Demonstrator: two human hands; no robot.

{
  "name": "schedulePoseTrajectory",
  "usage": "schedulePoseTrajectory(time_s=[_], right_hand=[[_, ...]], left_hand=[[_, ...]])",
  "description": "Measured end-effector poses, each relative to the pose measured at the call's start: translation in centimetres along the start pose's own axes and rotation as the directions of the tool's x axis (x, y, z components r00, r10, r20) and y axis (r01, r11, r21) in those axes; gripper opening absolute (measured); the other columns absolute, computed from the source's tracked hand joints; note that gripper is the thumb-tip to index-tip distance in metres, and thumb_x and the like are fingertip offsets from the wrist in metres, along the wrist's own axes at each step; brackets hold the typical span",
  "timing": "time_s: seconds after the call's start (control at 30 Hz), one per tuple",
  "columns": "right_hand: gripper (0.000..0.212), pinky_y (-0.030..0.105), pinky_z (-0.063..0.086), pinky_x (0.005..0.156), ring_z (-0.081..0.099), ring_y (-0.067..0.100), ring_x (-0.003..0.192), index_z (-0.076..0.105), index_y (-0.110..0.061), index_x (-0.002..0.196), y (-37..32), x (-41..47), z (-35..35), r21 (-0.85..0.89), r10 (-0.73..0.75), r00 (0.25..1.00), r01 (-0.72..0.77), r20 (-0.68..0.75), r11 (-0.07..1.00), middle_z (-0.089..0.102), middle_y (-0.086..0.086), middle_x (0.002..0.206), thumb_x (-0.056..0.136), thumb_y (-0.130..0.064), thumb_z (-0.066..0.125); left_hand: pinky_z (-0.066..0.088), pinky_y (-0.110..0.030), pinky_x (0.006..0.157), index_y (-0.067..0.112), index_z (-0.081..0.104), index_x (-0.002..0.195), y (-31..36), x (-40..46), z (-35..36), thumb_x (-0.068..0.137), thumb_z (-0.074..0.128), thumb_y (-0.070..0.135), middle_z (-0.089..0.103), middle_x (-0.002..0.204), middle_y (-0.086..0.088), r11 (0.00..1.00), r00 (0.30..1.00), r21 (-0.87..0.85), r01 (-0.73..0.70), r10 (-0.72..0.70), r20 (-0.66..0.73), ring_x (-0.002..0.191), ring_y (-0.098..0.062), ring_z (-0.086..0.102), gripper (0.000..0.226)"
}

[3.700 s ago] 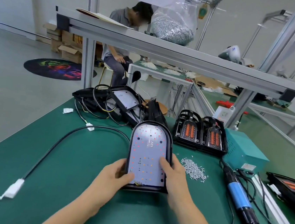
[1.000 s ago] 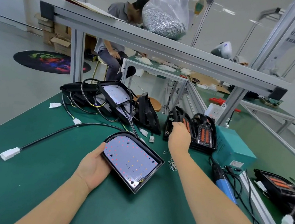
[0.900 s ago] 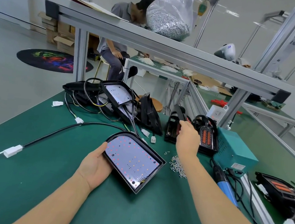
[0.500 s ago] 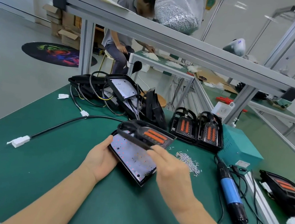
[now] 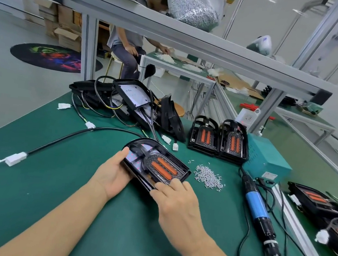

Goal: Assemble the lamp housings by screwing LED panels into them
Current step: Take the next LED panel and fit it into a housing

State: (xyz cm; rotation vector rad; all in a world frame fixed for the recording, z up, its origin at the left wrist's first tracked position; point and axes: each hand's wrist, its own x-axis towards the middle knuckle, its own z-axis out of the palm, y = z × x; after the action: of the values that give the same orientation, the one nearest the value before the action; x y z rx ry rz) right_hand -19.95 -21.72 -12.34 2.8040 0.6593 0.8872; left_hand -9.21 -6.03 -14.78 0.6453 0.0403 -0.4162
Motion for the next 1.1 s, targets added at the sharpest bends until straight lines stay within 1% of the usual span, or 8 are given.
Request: schedulePoseTrajectory(time_s=[0.23, 0.4, 0.5, 0.67, 0.77, 0.87, 0.97, 1.1], right_hand=[[0.004, 0.025, 0.034, 0.073, 0.057, 0.017, 0.081, 0.068, -0.024, 0.089, 0.7, -0.5, -0.3, 0.303, -0.07, 0.995, 0.045, 0.072, 0.952, 0.067, -0.016, 0.09, 0.086, -0.025, 0.065], [0.03, 0.033, 0.044, 0.099, 0.058, 0.023, 0.114, 0.069, -0.018, 0.115, 1.7, 0.4, -0.2, 0.286, 0.101, 0.989, -0.129, 0.111, 0.949, 0.063, -0.002, 0.127, 0.091, -0.033, 0.059], [0.044, 0.028, 0.021, 0.116, 0.044, 0.018, 0.132, 0.057, -0.018, 0.135, 2.5, 0.5, 0.1, 0.361, 0.101, 0.948, -0.212, 0.302, 0.908, 0.049, -0.003, 0.144, 0.097, -0.038, 0.051], [0.03, 0.029, 0.027, 0.112, 0.046, 0.011, 0.126, 0.066, -0.018, 0.123, 5.9, -0.1, 0.6, 0.53, 0.363, 0.904, -0.427, 0.226, 0.732, 0.058, -0.006, 0.131, 0.099, -0.03, 0.054], [0.02, 0.033, 0.037, 0.105, 0.054, 0.016, 0.115, 0.071, -0.016, 0.113, 9.4, -1.1, 0.7, 0.501, 0.601, 0.762, -0.629, 0.243, 0.595, 0.064, -0.003, 0.118, 0.096, -0.016, 0.059], [0.029, 0.035, 0.038, 0.104, 0.051, 0.021, 0.12, 0.065, -0.015, 0.123, 12.8, -2.8, 0.8, 0.268, 0.716, 0.624, -0.781, 0.313, 0.564, 0.059, 0.002, 0.127, 0.095, -0.019, 0.061], [0.045, 0.035, 0.035, 0.103, 0.042, 0.025, 0.127, 0.053, -0.015, 0.137, 15.3, -4.8, 0.7, -0.028, 0.799, 0.494, -0.845, 0.344, 0.534, 0.048, 0.006, 0.139, 0.093, -0.025, 0.061], [0.049, 0.036, 0.042, 0.09, 0.046, 0.032, 0.119, 0.049, -0.009, 0.13, 17.2, -6.7, -0.2, -0.272, 0.884, 0.33, -0.864, 0.33, 0.424, 0.048, 0.013, 0.13, 0.09, -0.034, 0.061]], left_hand=[[0.048, -0.042, 0.083, 0.0, 0.052, 0.128, 0.2, 0.5, 0.3, 0.102, 0.037, 0.017, 0.063, 0.116, -0.017, 0.996, 0.986, 0.085, 0.019, -0.004, -0.167, 0.095, -0.027, 0.063, 0.035], [0.051, -0.041, 0.081, 0.002, 0.059, 0.116, 0.0, 0.7, 0.6, 0.101, 0.039, 0.013, 0.067, 0.104, -0.015, 0.981, 0.981, 0.193, 0.01, 0.028, -0.193, 0.086, -0.026, 0.064, 0.027], [0.052, -0.038, 0.072, 0.005, 0.062, 0.105, 0.0, 0.9, 0.9, 0.098, 0.046, 0.012, 0.069, 0.098, -0.014, 0.958, 0.97, 0.287, 0.016, 0.055, -0.238, 0.08, -0.026, 0.065, 0.019], [0.054, -0.035, 0.071, 0.005, 0.064, 0.1, 0.0, 1.7, 1.6, 0.091, 0.057, 0.005, 0.069, 0.09, -0.012, 0.895, 0.951, 0.446, -0.01, 0.146, -0.271, 0.073, -0.024, 0.064, 0.012], [0.05, -0.033, 0.075, 0.012, 0.067, 0.093, -0.3, 1.4, 1.3, 0.085, 0.061, 0.001, 0.069, 0.085, -0.006, 0.72, 0.934, 0.693, -0.037, 0.272, -0.233, 0.078, -0.023, 0.061, 0.015], [0.041, -0.028, 0.065, 0.021, 0.065, 0.085, -0.6, 0.8, 0.8, 0.081, 0.063, 0.005, 0.066, 0.081, 0.004, 0.334, 0.896, 0.941, -0.059, 0.433, -0.097, 0.08, -0.021, 0.058, 0.017], [0.043, -0.034, 0.074, 0.016, 0.065, 0.097, -0.2, 0.6, 0.5, 0.081, 0.061, 0.01, 0.064, 0.091, -0.004, 0.023, 0.899, 1.0, -0.018, 0.437, 0.006, 0.092, -0.03, 0.055, 0.017], [0.04, -0.031, 0.085, 0.015, 0.062, 0.118, 0.7, 1.1, 0.9, 0.08, 0.062, 0.006, 0.059, 0.121, -0.01, 0.019, 0.929, 0.999, 0.037, 0.367, -0.041, 0.109, -0.029, 0.052, 0.039]])
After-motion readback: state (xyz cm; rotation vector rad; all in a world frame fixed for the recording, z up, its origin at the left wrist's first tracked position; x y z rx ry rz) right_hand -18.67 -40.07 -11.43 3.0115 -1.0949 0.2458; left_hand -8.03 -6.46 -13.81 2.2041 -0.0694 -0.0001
